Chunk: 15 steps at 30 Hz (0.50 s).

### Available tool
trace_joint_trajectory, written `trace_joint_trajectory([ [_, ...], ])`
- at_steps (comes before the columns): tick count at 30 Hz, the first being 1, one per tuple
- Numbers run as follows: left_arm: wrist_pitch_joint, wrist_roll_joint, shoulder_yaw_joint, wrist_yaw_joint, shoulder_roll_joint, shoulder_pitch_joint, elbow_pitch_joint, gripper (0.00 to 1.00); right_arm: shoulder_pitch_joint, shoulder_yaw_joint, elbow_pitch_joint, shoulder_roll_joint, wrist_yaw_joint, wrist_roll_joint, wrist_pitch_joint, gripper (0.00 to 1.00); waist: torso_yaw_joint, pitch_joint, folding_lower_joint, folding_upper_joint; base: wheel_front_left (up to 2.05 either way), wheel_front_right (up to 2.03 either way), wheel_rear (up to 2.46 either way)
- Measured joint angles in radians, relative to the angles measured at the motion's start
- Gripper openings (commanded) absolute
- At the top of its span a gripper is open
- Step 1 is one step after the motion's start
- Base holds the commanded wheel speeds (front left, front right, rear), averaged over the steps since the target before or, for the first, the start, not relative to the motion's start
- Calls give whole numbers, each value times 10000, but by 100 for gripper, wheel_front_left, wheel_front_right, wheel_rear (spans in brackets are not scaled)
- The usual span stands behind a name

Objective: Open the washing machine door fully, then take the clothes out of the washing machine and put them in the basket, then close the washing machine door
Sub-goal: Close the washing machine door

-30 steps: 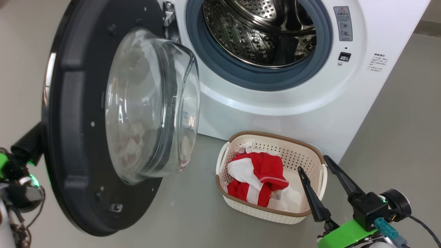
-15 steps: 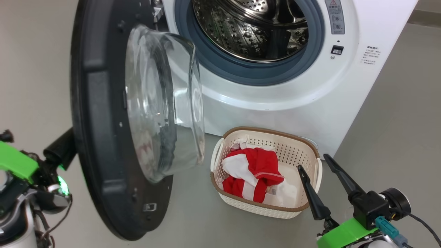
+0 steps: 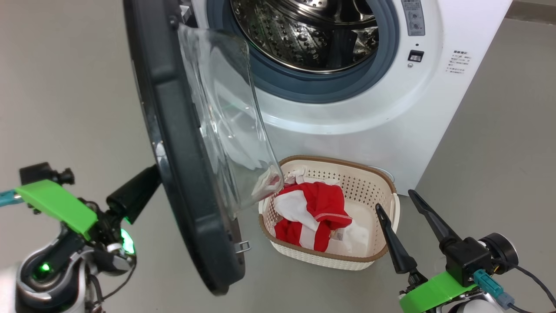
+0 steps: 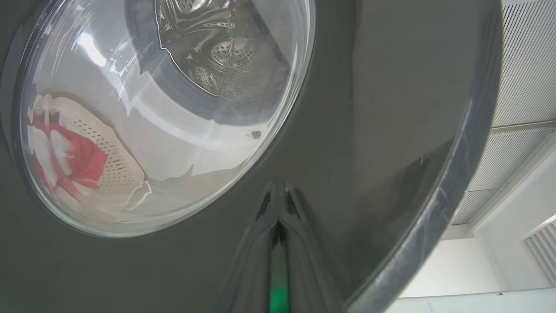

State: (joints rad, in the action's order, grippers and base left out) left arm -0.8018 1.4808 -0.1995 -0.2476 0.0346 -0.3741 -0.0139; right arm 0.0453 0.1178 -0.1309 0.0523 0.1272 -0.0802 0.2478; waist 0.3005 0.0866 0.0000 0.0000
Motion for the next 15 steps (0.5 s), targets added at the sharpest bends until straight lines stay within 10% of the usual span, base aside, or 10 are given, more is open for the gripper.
trace_joint_trajectory([
  [15,1097,1080,1267,33,4,75,176,0,211,-17,-4,-2,0,0,2,100,-446,262,1,0,0,0,0],
])
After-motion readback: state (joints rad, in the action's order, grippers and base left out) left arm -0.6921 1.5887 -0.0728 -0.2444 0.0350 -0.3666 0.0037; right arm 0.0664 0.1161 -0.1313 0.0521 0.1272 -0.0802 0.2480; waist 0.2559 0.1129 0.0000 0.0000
